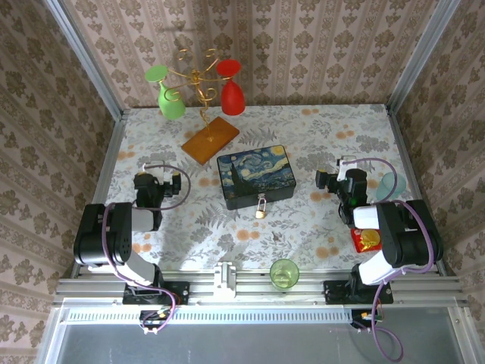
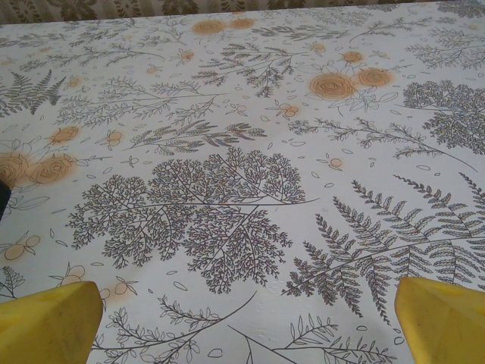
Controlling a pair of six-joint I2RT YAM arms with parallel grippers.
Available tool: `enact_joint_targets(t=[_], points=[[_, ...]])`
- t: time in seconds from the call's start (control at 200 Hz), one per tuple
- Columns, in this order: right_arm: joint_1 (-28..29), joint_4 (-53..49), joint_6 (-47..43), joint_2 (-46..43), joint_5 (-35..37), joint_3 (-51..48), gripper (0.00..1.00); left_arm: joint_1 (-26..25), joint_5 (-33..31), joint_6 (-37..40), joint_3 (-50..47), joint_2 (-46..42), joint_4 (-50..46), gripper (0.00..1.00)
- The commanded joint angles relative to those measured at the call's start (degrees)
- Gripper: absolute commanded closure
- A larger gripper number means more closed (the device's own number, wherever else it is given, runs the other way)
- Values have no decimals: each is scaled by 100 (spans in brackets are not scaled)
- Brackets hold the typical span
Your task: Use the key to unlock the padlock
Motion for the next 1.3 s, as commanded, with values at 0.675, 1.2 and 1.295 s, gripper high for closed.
enact_joint_targets(t=[0.675,1.2,1.295], points=[[55,-2704,144,-2140,-362,822,0,121,-589,-1185,175,-2489,-1844,0],[1743,-5924,1475,-3992,-349,796,1,-727,1824,-4308,-151,-3567,-2291,0],[2158,-6270,1656,-3903,-369,713,5,-1907,826,-4070,129,-3785,-3568,0]])
